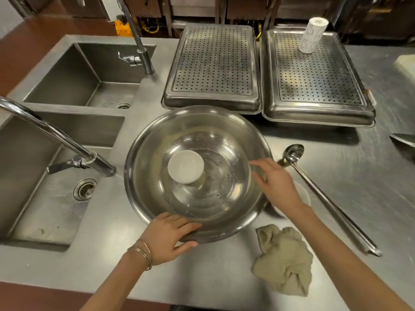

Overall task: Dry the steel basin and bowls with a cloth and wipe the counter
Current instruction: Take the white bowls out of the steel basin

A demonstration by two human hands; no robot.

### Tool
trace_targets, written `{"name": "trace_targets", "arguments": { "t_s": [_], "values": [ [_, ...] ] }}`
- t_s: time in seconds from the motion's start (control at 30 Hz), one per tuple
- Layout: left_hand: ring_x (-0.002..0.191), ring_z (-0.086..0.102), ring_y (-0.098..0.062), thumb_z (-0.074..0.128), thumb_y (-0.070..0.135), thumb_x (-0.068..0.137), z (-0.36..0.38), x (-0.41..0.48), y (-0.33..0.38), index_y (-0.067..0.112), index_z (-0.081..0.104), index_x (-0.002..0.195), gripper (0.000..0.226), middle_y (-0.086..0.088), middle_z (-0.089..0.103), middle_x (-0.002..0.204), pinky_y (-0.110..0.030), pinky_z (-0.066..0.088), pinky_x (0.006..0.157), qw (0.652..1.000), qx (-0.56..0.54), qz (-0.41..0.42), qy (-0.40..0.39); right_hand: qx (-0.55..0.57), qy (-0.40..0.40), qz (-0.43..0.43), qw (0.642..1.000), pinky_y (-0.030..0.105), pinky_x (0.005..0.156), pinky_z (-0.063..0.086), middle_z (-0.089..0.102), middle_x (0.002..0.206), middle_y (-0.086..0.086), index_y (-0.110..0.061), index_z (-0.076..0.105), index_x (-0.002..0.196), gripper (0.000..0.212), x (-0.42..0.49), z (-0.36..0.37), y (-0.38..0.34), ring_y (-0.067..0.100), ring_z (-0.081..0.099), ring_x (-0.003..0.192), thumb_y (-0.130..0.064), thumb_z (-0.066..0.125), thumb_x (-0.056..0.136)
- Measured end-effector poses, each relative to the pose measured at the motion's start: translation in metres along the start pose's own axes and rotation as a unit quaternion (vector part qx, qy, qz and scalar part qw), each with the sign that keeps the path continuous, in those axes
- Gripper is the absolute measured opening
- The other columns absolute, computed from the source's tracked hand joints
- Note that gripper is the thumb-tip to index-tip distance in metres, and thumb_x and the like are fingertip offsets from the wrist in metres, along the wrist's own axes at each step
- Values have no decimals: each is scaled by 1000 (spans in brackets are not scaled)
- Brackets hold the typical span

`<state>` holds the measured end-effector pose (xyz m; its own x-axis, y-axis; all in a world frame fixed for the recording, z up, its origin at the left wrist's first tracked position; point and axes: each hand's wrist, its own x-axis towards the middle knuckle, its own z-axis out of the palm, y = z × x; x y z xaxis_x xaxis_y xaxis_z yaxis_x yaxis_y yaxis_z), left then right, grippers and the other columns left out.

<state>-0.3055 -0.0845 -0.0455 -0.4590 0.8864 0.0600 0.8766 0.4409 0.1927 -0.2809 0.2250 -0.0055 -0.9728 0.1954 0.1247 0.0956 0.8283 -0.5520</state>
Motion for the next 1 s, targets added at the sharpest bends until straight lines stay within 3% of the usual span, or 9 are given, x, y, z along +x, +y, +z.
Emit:
{"name": "trace_targets", "arguments": {
  "t_s": [0.13,0.27,0.37,0.57,0.77,0.9,1.0],
  "values": [
    [78,59,-8,44,63,85,0,-15,-33,29,68,102,45,15,66,84,-26,36,85,999,8,3,47,13,-118,25,993,39,90,47,56,125,9,-14,51,130,38,36,57,-42,25,57,109,-21,54,93],
    [71,60,-9,53,61,80,10,-14,-33,26,71,91,41,14,67,79,-25,39,74,994,-22,14,110,20,-180,119,976,43,100,40,48,137,15,-10,36,141,56,65,110,-57,29,49,121,-32,54,93],
    [69,58,-9,53,62,80,14,-16,-36,27,71,89,41,14,66,76,-24,39,67,991,-32,12,126,45,-192,165,966,38,94,40,50,132,18,-6,30,141,59,80,137,-66,33,48,119,-31,54,93],
    [68,57,-10,48,63,83,19,-19,-40,27,70,88,43,12,64,73,-25,36,66,991,-38,13,125,60,-149,208,965,41,89,45,54,126,19,-13,30,142,60,87,156,-65,35,52,113,-5,52,88],
    [66,56,-10,47,63,83,16,-20,-42,26,69,89,43,12,64,73,-27,40,62,994,-45,24,101,111,-124,204,965,28,85,41,58,116,10,-20,45,135,56,65,122,-60,26,54,107,0,54,84],
    [67,55,-7,42,61,85,8,-16,-39,30,69,94,41,16,64,76,-23,41,60,997,-32,41,61,138,-87,193,968,33,76,53,58,113,5,-24,46,134,56,39,81,-50,18,52,98,1,54,85],
    [69,59,-5,40,57,84,6,-10,-29,34,67,99,38,18,64,80,-19,46,61,998,-33,52,26,200,-44,201,958,24,67,56,55,111,-3,-22,47,133,56,20,44,-45,12,55,90,4,53,85]
  ]
}}
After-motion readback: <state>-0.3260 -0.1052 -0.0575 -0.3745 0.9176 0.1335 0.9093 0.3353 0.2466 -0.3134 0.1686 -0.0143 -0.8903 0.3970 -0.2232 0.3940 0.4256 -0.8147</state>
